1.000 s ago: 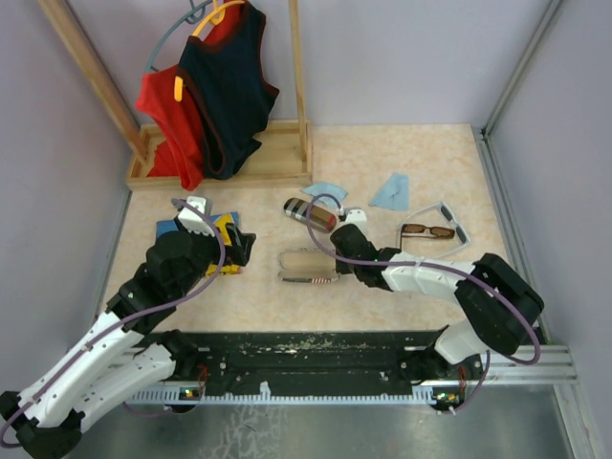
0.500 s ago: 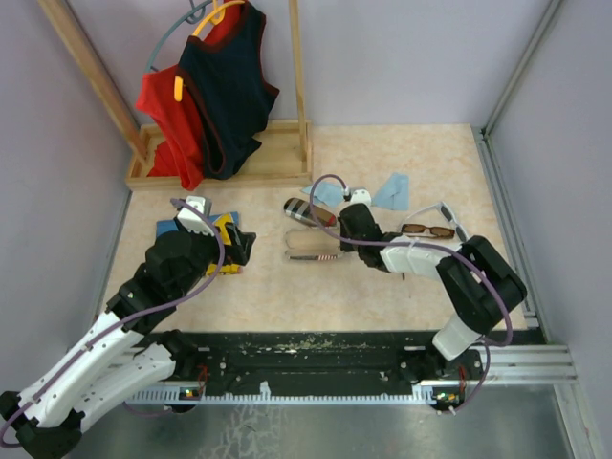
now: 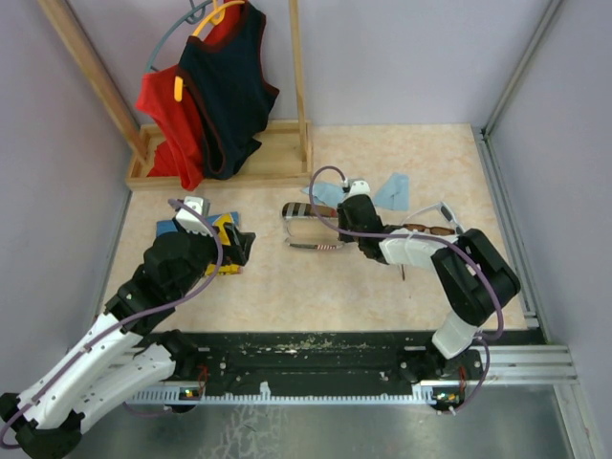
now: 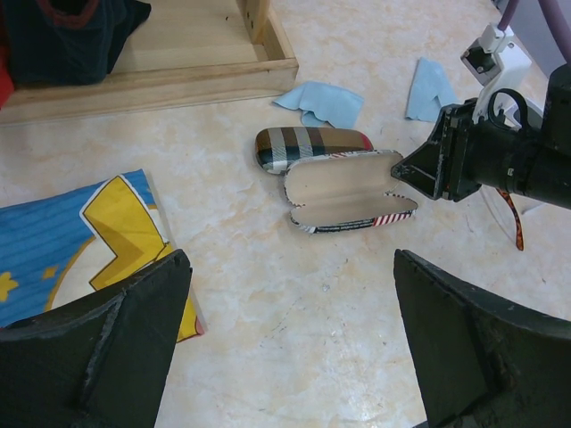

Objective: Organize the sunglasses
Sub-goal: Move the sunglasses case at the center of the board.

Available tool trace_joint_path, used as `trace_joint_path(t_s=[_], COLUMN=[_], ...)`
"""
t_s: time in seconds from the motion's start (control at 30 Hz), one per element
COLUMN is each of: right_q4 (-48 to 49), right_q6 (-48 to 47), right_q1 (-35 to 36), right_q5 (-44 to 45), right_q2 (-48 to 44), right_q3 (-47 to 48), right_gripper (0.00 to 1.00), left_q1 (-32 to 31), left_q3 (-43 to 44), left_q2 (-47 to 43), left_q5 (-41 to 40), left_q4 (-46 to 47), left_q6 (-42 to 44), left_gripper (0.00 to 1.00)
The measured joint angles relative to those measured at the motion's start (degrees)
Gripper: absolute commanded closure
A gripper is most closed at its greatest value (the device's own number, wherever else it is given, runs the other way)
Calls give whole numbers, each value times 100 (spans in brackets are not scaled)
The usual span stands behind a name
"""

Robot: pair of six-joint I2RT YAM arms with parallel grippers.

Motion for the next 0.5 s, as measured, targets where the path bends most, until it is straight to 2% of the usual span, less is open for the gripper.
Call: trace_joint_path(t_s=[0.23,0.5], right_q4=[-17,-400], right_q6=[-59,-37], right_q1=[-2,-44], right_q5=[-42,433], right_q2=[-168,-1154], right_q3=[-17,-9], right_gripper=[52,47], left_q1=[0,0], left_q3=[0,37], left_q2=[0,162], left_q5=[0,0], left_q4=[0,293], left_q6=[7,13], left_gripper=[0,0])
